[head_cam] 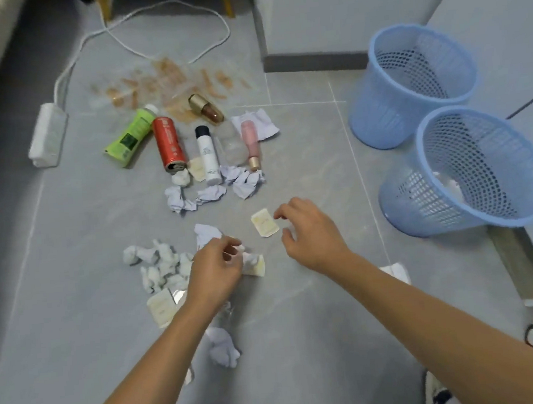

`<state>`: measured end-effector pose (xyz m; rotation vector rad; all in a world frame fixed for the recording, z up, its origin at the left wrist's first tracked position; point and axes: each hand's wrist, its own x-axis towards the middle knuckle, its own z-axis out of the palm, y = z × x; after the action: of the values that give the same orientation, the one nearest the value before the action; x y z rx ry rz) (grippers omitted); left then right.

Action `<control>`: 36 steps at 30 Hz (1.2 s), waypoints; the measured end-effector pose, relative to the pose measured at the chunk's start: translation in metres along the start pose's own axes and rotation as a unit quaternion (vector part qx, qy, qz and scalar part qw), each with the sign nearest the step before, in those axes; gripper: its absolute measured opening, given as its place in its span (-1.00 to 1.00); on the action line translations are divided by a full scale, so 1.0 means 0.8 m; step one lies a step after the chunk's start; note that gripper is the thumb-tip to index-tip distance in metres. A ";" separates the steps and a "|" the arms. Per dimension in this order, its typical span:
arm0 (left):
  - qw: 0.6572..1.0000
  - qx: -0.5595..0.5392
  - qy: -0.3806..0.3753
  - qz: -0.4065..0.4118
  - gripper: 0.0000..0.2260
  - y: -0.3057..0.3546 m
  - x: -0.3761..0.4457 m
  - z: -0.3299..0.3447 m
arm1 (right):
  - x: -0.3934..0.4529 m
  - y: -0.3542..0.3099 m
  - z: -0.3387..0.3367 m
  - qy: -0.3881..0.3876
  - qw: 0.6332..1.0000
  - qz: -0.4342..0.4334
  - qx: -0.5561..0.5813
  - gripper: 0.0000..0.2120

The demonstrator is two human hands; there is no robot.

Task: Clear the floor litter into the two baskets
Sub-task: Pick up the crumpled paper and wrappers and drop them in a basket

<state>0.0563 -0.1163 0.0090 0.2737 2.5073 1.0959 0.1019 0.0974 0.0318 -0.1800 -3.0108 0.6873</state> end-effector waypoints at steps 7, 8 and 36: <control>0.982 0.152 -0.012 0.112 -0.64 -0.051 -0.010 0.026 | 0.017 0.000 0.079 -0.162 0.986 -0.009 -0.029 -0.37; 0.977 0.176 -0.015 0.119 -0.65 -0.052 -0.008 0.029 | 0.022 0.005 0.086 -0.169 0.984 -0.019 -0.044 -0.36; 0.919 0.121 0.023 0.374 -0.64 0.323 0.081 0.077 | -0.002 0.120 -0.223 0.272 0.956 0.109 0.009 -0.81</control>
<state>0.0298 0.1202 0.1435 1.3786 2.6300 1.0256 0.1266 0.2596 0.1510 -0.6004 -2.4749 0.5628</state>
